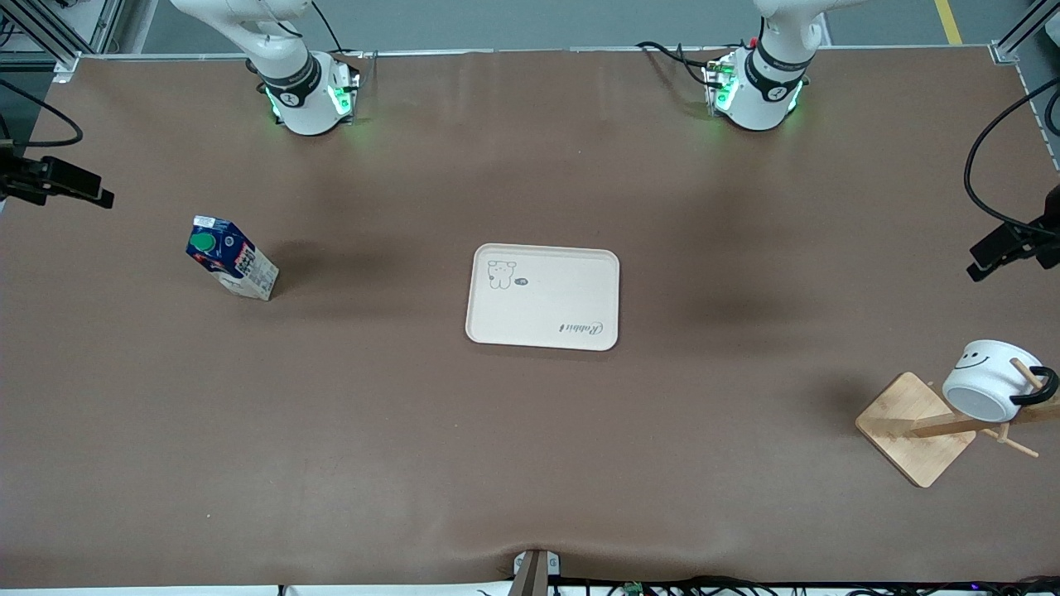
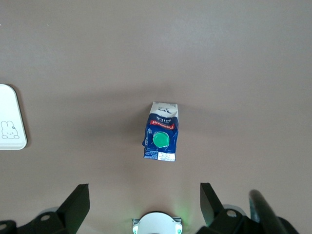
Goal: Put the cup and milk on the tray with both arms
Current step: 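Move the left gripper toward the white mug on the wooden stand, then grasp the white mug rim with the left gripper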
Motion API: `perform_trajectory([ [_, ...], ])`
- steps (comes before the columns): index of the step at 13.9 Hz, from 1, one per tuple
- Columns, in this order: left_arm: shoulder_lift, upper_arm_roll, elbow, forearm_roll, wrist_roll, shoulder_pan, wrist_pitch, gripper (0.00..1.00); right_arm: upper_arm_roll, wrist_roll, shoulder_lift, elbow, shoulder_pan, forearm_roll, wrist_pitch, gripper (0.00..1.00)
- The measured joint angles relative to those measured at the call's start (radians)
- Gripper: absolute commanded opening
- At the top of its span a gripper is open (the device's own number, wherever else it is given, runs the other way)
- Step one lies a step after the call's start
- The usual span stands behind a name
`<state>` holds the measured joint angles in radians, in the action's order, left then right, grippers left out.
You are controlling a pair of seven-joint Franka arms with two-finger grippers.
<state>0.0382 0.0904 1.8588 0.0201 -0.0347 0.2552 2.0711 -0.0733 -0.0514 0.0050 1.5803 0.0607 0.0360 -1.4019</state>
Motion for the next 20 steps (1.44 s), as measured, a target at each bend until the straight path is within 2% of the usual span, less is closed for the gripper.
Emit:
perform_trajectory([
  [2, -0.002, 0.0, 0.078, -0.046, -0.122, 0.047, 0.156, 1.0, 0.0, 0.0, 0.01, -0.001, 0.0, -0.001, 0.0, 1.0],
  [4, -0.012, -0.001, 0.131, -0.121, -0.253, 0.079, 0.248, 1.0, 0.0, 0.0, 0.011, -0.003, 0.0, -0.001, 0.0, 1.0],
  [9, -0.105, -0.001, 0.149, -0.386, -0.575, 0.124, 0.365, 1.0, 0.0, 0.0, 0.011, -0.01, 0.001, -0.003, 0.0, 1.0],
  [12, -0.157, -0.001, 0.144, -0.412, -0.645, 0.124, 0.415, 0.99, 0.0, 0.0, 0.011, -0.01, 0.001, -0.003, 0.0, 1.0],
  [20, -0.237, 0.004, 0.081, -0.463, -0.668, 0.124, 0.446, 0.83, -0.001, 0.0, 0.015, -0.01, 0.002, -0.004, 0.0, 1.0],
])
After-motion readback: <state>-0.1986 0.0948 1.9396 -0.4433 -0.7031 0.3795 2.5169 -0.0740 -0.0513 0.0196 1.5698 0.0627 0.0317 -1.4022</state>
